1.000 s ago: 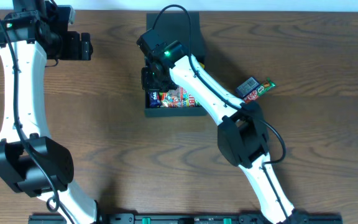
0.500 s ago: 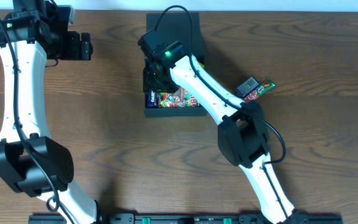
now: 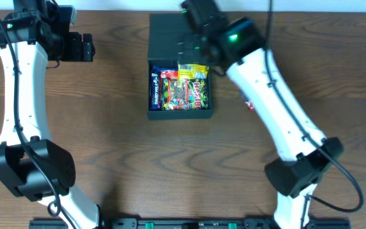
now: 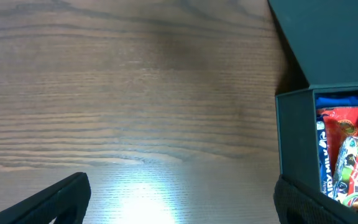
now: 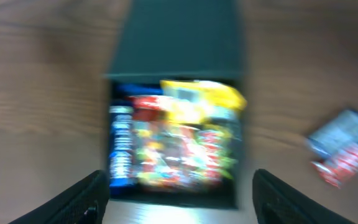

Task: Pack container
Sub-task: 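Release the bar and move the right gripper to the green Milo bar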

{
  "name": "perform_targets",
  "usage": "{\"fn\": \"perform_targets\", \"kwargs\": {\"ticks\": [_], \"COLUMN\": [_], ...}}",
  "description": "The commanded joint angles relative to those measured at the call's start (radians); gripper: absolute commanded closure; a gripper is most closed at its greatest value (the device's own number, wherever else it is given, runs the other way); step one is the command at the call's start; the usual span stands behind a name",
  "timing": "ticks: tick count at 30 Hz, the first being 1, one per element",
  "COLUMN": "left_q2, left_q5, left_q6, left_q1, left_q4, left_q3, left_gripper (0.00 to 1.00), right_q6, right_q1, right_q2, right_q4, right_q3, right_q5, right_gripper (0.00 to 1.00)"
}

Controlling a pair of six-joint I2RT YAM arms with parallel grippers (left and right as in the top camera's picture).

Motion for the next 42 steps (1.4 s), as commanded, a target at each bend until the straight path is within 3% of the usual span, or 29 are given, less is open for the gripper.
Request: {"fn": "perform_targets", "kwargs": {"ticks": [1,11,18,26,42], "left_q2": [0.006,0.006,0.006,0.006,0.006], "left_q5": [-0.011,-0.011,-0.011,-0.011,-0.011], "left_q6": [-0.001,0.0,0.0,-0.001,0.0], "left_q1": [0.002,0.002,0.002,0.002,0.002], "left_q4": [-0.001,-0.001,0.0,0.0,0.0], "left_q3": [-0.001,-0.001,-0.001,-0.001,-0.001], "left_gripper": [0.05,0.05,0.05,0.05,0.05], "right_q6": [0.008,0.095,0.097,0.097,0.085], "right_q1": [-0.084,-0.313,-0.422,-0.449,-0.469], "right_q2": [0.047,0.051,0.051,0.051,0.055], "right_q4": [-0.052,-0.028,0.067,0.219,0.341], "right_q3": [-0.047,-0.33,-0.513,-0.66,-0.725], "right_q5": [0.062,0.061,-0.004,-0.071,-0.071], "right_gripper": [0.22,0.2,0.32,0.5,0.51]}}
